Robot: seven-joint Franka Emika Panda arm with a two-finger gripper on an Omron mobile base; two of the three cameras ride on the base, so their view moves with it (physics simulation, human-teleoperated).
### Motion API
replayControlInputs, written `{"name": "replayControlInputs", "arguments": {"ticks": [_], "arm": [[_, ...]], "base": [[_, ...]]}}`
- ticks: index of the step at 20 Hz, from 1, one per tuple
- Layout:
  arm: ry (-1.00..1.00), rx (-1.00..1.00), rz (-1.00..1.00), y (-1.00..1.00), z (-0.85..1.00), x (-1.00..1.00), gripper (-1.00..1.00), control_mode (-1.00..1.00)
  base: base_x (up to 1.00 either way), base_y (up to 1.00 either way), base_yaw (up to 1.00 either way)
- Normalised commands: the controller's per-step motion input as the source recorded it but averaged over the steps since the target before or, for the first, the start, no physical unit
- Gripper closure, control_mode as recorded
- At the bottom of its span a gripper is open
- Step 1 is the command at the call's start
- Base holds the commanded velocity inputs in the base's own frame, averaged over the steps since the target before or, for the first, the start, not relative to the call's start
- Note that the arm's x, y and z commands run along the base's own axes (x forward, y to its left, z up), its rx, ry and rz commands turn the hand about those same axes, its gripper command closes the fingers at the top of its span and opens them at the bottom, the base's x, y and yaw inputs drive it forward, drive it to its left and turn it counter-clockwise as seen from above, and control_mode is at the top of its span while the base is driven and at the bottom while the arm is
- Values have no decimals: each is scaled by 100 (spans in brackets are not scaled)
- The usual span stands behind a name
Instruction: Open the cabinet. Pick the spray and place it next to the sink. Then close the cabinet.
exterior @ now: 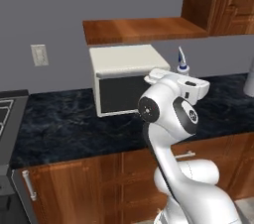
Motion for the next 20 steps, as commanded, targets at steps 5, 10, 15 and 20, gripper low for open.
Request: {"name": "replayControlInputs", "arguments": {"ticks": [5,10,15,20], "arm": [[0,0,0,0,0,0,100,100],[0,0,0,0,0,0,100,100],[0,0,0,0,0,0,100,100],[0,0,0,0,0,0,100,100]], "base": [[-5,3,-62],[0,10,-93],[1,11,-85],[5,10,-76]]}}
